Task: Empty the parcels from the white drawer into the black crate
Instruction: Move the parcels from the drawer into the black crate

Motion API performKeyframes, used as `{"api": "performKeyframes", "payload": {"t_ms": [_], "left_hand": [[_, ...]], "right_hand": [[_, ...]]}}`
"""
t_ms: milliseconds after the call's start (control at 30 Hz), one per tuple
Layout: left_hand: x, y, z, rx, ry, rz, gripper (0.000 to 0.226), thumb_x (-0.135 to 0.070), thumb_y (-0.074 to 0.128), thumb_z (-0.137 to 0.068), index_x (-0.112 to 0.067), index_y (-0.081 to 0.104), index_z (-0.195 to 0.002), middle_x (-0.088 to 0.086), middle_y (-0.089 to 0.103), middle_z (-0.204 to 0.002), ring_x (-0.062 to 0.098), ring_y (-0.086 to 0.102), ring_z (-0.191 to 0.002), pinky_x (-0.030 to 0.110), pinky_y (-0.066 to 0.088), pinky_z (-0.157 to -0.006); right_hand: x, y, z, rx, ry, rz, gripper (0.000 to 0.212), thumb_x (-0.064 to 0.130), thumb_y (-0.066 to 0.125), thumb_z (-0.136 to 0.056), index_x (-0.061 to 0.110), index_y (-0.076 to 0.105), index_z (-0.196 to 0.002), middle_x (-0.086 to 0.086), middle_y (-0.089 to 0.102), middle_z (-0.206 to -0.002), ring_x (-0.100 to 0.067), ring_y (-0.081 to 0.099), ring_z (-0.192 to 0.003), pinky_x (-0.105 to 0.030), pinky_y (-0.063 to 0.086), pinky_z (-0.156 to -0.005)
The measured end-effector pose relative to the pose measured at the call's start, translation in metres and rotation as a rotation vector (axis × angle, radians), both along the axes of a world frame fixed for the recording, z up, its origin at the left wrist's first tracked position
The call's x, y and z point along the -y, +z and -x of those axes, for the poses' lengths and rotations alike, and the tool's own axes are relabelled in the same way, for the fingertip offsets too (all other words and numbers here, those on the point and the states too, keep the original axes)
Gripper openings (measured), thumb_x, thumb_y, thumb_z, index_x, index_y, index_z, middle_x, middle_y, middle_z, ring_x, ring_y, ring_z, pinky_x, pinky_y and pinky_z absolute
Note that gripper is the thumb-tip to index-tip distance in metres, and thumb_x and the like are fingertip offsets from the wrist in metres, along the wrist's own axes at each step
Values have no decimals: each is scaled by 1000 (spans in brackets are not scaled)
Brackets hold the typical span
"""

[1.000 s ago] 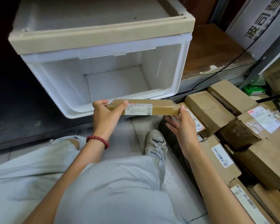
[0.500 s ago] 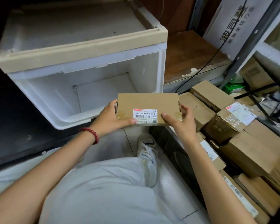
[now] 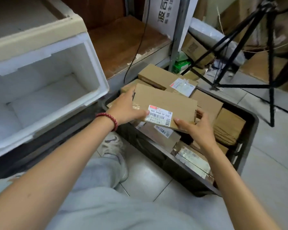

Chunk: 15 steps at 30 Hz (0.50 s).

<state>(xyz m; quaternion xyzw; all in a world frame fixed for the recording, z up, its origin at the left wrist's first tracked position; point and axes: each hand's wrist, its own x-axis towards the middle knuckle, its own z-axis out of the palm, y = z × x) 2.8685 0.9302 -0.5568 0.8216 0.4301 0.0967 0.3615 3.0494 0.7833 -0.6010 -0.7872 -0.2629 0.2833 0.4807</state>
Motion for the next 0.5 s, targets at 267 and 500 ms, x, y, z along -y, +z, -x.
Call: {"api": "performKeyframes", "payload": {"t_ms": [267,500], "left_hand": [[48,-48,-82,-152,-193,55,90,-38,78,-75,-22,25,-146,5,38,-137,23,43,-126,36,34,-105],[74,-86,-94,-129,-196,120,91,-38,83,-66,-21,34,-140,3,51,-131,21,49,-121,34,42,-102]], "right_hand": [[87,-37,-39,27,-165,137,99,29,84,-71,21,24,-149,-8,44,-144,-22,47,-127,-42,42,-107],[104,-57,-33,124,-203,231,108,27,85,-71,15,16,-153,-9,29,-151,-24,30,-138,-37,27,-113]]}}
